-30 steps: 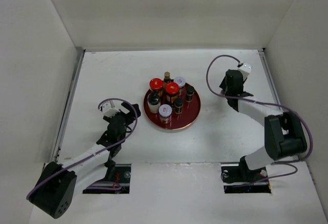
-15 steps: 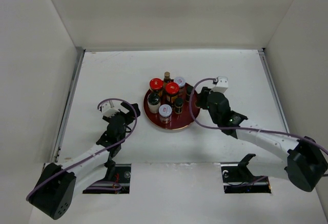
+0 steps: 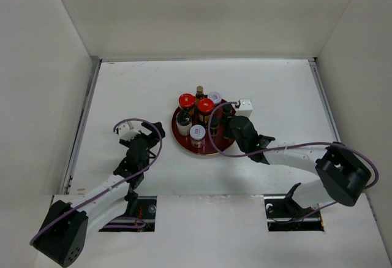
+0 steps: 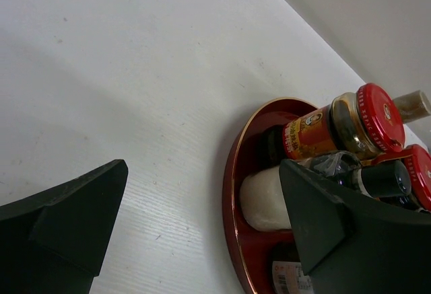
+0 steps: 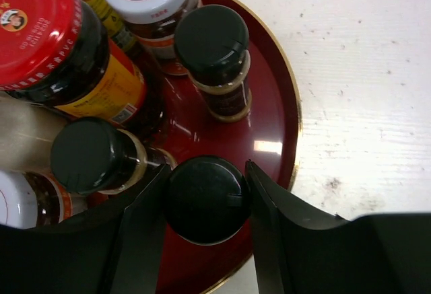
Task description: Organize the condiment bottles
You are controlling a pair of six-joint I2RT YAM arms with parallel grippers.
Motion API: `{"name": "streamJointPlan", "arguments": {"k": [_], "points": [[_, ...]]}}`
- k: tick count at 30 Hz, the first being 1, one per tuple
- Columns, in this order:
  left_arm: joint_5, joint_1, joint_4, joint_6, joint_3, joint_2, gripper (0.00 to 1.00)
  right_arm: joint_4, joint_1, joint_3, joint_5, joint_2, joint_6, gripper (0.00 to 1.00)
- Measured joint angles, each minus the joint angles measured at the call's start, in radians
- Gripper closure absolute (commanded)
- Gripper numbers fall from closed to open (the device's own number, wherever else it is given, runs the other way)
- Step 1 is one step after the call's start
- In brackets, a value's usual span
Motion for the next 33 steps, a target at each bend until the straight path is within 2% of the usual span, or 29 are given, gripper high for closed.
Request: {"name": "streamJointPlan", "arguments": {"k": [7,9,12,16,21,27,33], "points": [[-0.006,-0.004,0.000,0.006,0.000,0.029,0.00,0.056,0.021,0.000,0.003,0.029,-0.008,0.17],[-0.008,-0.007,0.000,0.006,0.000,0.030,0.00,0.064,0.025,-0.001,0.008,0.025,-0.011,0.00],[-0.014,-0.008,-0.005,0.006,0.000,0.016,0.00,0.064,0.028,-0.020,0.021,-0.024,-0.019,0.00],[-0.021,-0.008,-0.030,0.006,0.008,-0.025,0.00,0.058,0.030,-0.064,0.041,-0.196,-0.023,0.00],[-0.034,-0.017,-0.130,0.001,0.093,0.020,0.00,0.083,-0.041,-0.095,0.053,-0.380,-0.006,0.00],[-0.037,-0.025,-0.269,-0.004,0.228,0.114,0.00,0.075,-0.156,-0.211,0.068,-0.348,0.098,0.00],[-0.037,-0.023,-0.402,-0.006,0.313,0.114,0.00,0.036,-0.229,-0.241,0.066,-0.327,0.158,0.00]]}}
